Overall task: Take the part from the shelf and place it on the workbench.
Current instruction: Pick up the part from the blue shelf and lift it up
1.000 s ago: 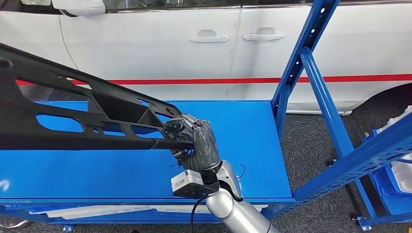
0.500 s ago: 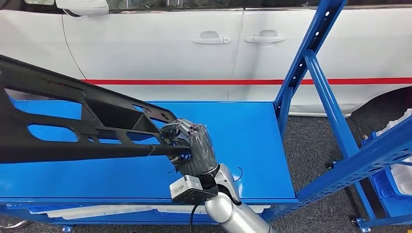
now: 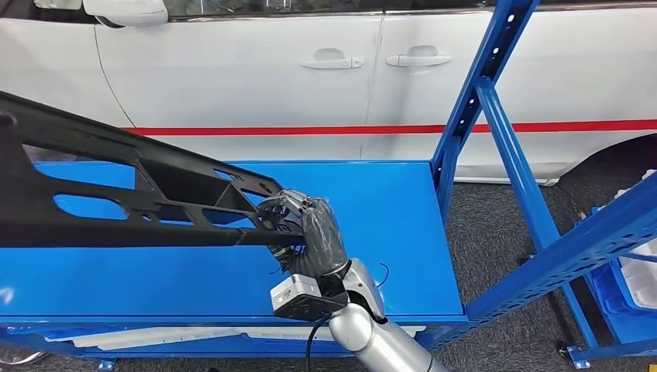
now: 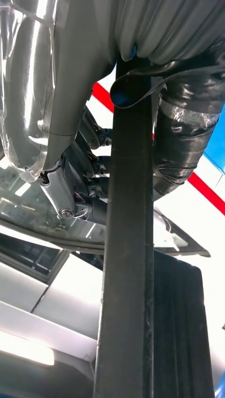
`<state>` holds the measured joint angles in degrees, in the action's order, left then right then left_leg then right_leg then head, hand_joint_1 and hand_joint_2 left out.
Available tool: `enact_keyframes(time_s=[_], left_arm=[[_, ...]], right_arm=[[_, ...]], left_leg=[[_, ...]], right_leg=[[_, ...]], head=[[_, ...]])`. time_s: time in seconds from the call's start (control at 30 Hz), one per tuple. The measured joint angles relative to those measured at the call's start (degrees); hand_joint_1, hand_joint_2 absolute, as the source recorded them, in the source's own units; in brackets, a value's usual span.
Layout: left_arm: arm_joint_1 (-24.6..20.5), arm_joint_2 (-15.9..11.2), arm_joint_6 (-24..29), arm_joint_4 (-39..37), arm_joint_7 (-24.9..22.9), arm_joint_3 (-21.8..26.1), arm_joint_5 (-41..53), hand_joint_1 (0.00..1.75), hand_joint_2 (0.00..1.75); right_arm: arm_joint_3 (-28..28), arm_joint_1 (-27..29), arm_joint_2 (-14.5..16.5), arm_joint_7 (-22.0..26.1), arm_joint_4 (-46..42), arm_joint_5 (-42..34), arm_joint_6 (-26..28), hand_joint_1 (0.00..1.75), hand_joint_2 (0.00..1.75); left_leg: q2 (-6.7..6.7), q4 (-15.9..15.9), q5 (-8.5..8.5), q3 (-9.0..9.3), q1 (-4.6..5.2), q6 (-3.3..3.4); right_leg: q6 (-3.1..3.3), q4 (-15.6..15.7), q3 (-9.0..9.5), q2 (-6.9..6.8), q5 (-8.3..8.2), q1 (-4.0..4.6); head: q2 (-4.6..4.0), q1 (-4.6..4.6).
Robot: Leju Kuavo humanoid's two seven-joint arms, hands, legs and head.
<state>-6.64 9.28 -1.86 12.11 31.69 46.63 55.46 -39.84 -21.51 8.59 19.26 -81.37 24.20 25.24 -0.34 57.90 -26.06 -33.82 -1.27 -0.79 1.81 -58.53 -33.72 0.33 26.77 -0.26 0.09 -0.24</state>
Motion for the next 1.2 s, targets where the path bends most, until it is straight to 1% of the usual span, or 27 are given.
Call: enact_keyframes(time_s=[0.03, 0.07, 0.13, 0.17, 0.2, 0.23, 0.3, 0.37, 0.47, 0.53, 0.57, 0.63, 0.67, 0.7, 0.73, 0.77, 0.8, 0.83, 0.87, 0.9, 0.93, 1.0, 1.03, 1.07, 1.1, 1.17, 1.2], left_arm=[[-0.02, -0.01, 0.06, 0.0, -0.02, 0.02, -0.02, 0.0, 1.75], [-0.03, -0.01, 0.13, 0.0, -0.07, 0.03, -0.05, 0.0, 1.75], [0.05, -0.02, 0.26, 0.0, -0.23, 0.08, -0.09, 0.0, 1.75], [0.11, -0.02, 0.32, 0.0, -0.32, 0.12, -0.1, 0.0, 1.75], [0.17, -0.02, 0.39, 0.0, -0.37, 0.18, -0.1, 0.0, 1.75], [0.18, -0.02, 0.46, 0.0, -0.38, 0.25, -0.1, 0.0, 1.75], [0.11, -0.04, 0.58, 0.0, -0.38, 0.39, -0.1, 0.0, 1.75], [-0.01, -0.05, 0.66, 0.0, -0.37, 0.52, -0.1, 0.0, 1.75], [0.04, -0.01, 0.68, 0.0, -0.37, 0.7, -0.1, 0.0, 1.75], [0.04, 0.05, 0.69, 0.0, -0.38, 0.79, -0.1, 0.0, 1.75], [-0.02, 0.08, 0.71, 0.0, -0.38, 0.82, -0.1, 0.0, 1.75], [-0.11, 0.07, 0.77, 0.0, -0.42, 0.87, -0.1, 0.0, 1.75], [-0.12, 0.07, 0.82, 0.0, -0.47, 0.88, -0.1, 0.0, 1.75], [-0.11, 0.07, 0.87, 0.0, -0.55, 0.89, -0.1, 0.0, 1.75], [-0.1, 0.07, 0.94, 0.0, -0.65, 0.9, -0.1, 0.0, 1.75], [-0.11, 0.08, 1.0, 0.0, -0.75, 0.91, -0.1, 0.0, 1.75], [-0.12, 0.11, 1.08, 0.0, -0.91, 0.92, -0.1, 0.0, 1.75], [-0.15, 0.16, 1.2, 0.0, -1.1, 0.92, -0.1, 0.0, 1.75], [-0.17, 0.2, 1.33, 0.0, -1.31, 0.93, -0.1, 0.0, 1.75], [-0.2, 0.23, 1.49, 0.0, -1.54, 0.93, -0.1, 0.0, 1.75], [-0.23, 0.25, 1.64, 0.0, -1.72, 0.94, -0.1, 0.0, 1.75], [-0.31, 0.23, 1.79, 0.0, -1.9, 0.94, -0.1, 0.0, 1.75], [-0.36, 0.21, 1.81, 0.0, -1.91, 0.95, -0.1, 0.0, 1.75], [-0.41, 0.2, 1.82, 0.0, -1.92, 0.95, -0.1, 0.0, 1.75], [-0.43, 0.2, 1.83, 0.0, -1.97, 0.95, -0.1, 0.0, 1.75], [-0.4, 0.2, 1.84, 0.0, -2.14, 0.95, -0.1, 0.0, 1.75], [-0.36, 0.18, 1.84, 0.0, -2.28, 0.95, -0.11, 0.0, 1.75]], right_arm=[[0.01, -0.02, 0.01, 0.01, 0.02, 0.0, 0.0, 1.75, 1.75], [0.01, -0.01, 0.01, 0.01, 0.02, 0.0, 0.0, 1.75, 1.75], [0.02, 0.1, 0.01, 0.02, 0.04, 0.05, 0.02, 1.75, 1.75], [0.02, 0.2, 0.01, 0.02, 0.07, 0.11, 0.04, 1.75, 1.75], [0.02, 0.3, 0.0, 0.02, 0.1, 0.17, 0.07, 1.75, 1.75], [0.02, 0.36, 0.01, 0.02, 0.12, 0.24, 0.09, 1.75, 1.75], [0.02, 0.4, 0.02, 0.02, 0.11, 0.3, 0.13, 1.75, 1.75], [0.02, 0.39, 0.02, 0.01, 0.1, 0.33, 0.19, 1.75, 1.75], [0.0, 0.41, 0.02, 0.02, 0.1, 0.43, 0.26, 1.75, 1.75], [-0.01, 0.35, 0.01, 0.04, 0.09, 0.62, 0.29, 1.75, 1.75], [-0.01, 0.33, 0.0, 0.05, 0.08, 0.73, 0.33, 1.75, 1.75], [-0.01, 0.45, -0.02, 0.05, 0.09, 0.95, 0.42, 1.75, 1.75], [-0.01, 0.59, -0.04, 0.05, 0.1, 0.99, 0.46, 1.75, 1.75], [-0.02, 0.73, -0.06, 0.04, 0.1, 1.03, 0.48, 1.75, 1.75], [-0.02, 0.81, -0.08, 0.04, 0.1, 1.05, 0.5, 1.75, 1.75], [-0.03, 0.84, -0.09, 0.05, 0.09, 1.1, 0.51, 1.75, 1.75], [-0.03, 0.83, -0.09, 0.05, 0.05, 1.14, 0.52, 1.75, 1.75], [-0.03, 0.81, -0.08, 0.07, 0.01, 1.18, 0.54, 1.75, 1.75], [-0.04, 0.8, -0.08, 0.1, -0.07, 1.21, 0.57, 1.75, 1.75], [-0.05, 0.82, -0.07, 0.12, -0.14, 1.21, 0.61, 1.75, 1.75], [-0.07, 0.87, -0.07, 0.15, -0.19, 1.22, 0.66, 1.75, 1.75], [-0.07, 0.96, -0.03, 0.17, -0.35, 1.22, 0.76, 1.75, 1.75], [-0.07, 0.96, 0.02, 0.21, -0.43, 1.21, 0.83, 1.75, 1.75], [-0.08, 0.94, 0.09, 0.25, -0.5, 1.21, 0.9, 1.75, 1.75], [-0.1, 0.94, 0.14, 0.29, -0.52, 1.2, 0.96, 1.75, 1.75], [-0.16, 1.05, 0.2, 0.34, -0.52, 1.21, 1.01, 1.75, 1.75], [-0.2, 1.14, 0.2, 0.35, -0.51, 1.21, 1.01, 1.75, 1.75]], left_leg=[[0.01, 1.51, -1.08, -0.61, -0.06, -0.25], [0.02, 4.25, -2.74, -1.79, -0.13, -0.48], [0.03, 11.94, -6.34, -5.21, -0.16, -0.87], [0.04, 14.81, -7.2, -6.57, -0.17, -1.0], [0.04, 15.71, -6.96, -7.03, -0.17, -1.06], [0.05, 14.49, -5.72, -6.44, -0.17, -1.03], [0.09, 6.98, -1.92, -2.78, -0.16, -0.75], [0.06, 1.14, -0.1, 0.05, 0.05, -0.27], [-0.04, 0.1, -0.03, 0.42, 0.23, 0.6], [0.05, -0.42, 0.31, 0.61, -0.02, 1.44], [0.1, -0.66, 0.45, 0.7, -0.17, 1.79], [0.15, -0.72, 0.49, 0.65, -0.11, 2.12], [0.15, -0.71, 0.47, 0.64, -0.09, 2.14], [0.14, -0.69, 0.45, 0.66, -0.07, 2.15], [0.11, -0.67, 0.42, 0.71, -0.07, 2.14], [0.06, -0.65, 0.36, 0.81, -0.07, 2.08], [0.01, -0.61, 0.27, 0.91, -0.08, 1.99], [-0.04, -0.5, 0.15, 0.93, 0.04, 1.81], [-0.06, -0.41, 0.07, 0.89, 0.13, 1.57], [-0.07, -0.37, 0.04, 0.81, 0.21, 1.26], [-0.07, -0.37, 0.05, 0.74, 0.28, 0.9], [-0.03, -0.31, -0.15, 0.73, 0.15, 0.16], [-0.01, 0.5, -0.83, 0.43, 0.08, -0.15], [0.01, 2.34, -2.07, -0.35, 0.03, -0.42], [0.04, 5.56, -3.89, -1.77, -0.03, -0.65], [0.04, 13.54, -7.42, -5.46, -0.06, -1.03], [0.04, 16.26, -8.15, -6.74, -0.07, -1.16]], right_leg=[[0.3, 0.26, 0.16, -0.09, -0.14, -0.18], [0.54, 0.42, 0.3, -0.2, -0.2, -0.3], [0.8, 0.36, 0.3, -0.35, -0.14, -0.2], [0.85, 0.26, 0.27, -0.37, -0.08, -0.14], [0.87, 0.12, 0.25, -0.35, 0.01, -0.11], [0.86, -0.03, 0.27, -0.31, 0.12, -0.09], [0.61, -0.37, 0.44, -0.25, 0.48, -0.1], [0.15, -0.69, 0.38, -0.2, 0.72, 0.09], [-0.68, -0.59, 0.24, -0.18, 0.67, 0.21], [-1.23, -1.95, -0.27, -0.2, 1.83, 0.14], [-1.46, -4.15, -1.25, -0.21, 3.26, 0.09], [-1.76, -11.36, -4.64, -0.22, 6.86, -0.12], [-1.87, -14.66, -6.28, -0.23, 8.01, -0.18], [-1.92, -16.33, -7.2, -0.23, 8.05, -0.21], [-1.89, -15.81, -7.08, -0.24, 6.96, -0.24], [-1.76, -13.11, -5.88, -0.24, 4.99, -0.26], [-1.48, -8.99, -4.0, -0.25, 2.75, -0.24], [-1.2, -5.18, -2.23, -0.26, 1.2, -0.11], [-0.95, -2.39, -0.98, -0.24, 0.29, 0.02], [-0.75, -0.91, -0.39, -0.18, 0.04, 0.18], [-0.65, -0.66, -0.36, -0.11, 0.18, 0.33], [-0.21, -0.25, -0.28, -0.02, -0.06, 0.13], [0.1, 0.01, -0.14, -0.07, -0.2, -0.03], [0.39, 0.25, -0.01, -0.15, -0.33, -0.22], [0.59, 0.34, 0.05, -0.24, -0.37, -0.24], [0.79, 0.24, -0.04, -0.34, -0.33, -0.16], [0.82, 0.11, -0.11, -0.36, -0.31, -0.12]], head=[[0.0, -0.01], [-0.01, -0.01], [-0.01, -0.02], [-0.01, -0.02], [-0.01, -0.02], [-0.01, -0.02], [0.0, -0.02], [-0.01, -0.01], [-0.01, 0.0], [-0.01, 0.01], [0.0, 0.01], [0.0, 0.01], [0.0, 0.01], [0.0, 0.01], [0.0, 0.01], [0.0, 0.01], [-0.01, 0.02], [-0.01, 0.02], [0.0, 0.01], [-0.01, 0.01], [0.0, 0.0], [0.0, -0.01], [0.0, -0.01], [-0.01, -0.02], [-0.01, -0.01], [-0.01, -0.01], [-0.01, -0.01]])
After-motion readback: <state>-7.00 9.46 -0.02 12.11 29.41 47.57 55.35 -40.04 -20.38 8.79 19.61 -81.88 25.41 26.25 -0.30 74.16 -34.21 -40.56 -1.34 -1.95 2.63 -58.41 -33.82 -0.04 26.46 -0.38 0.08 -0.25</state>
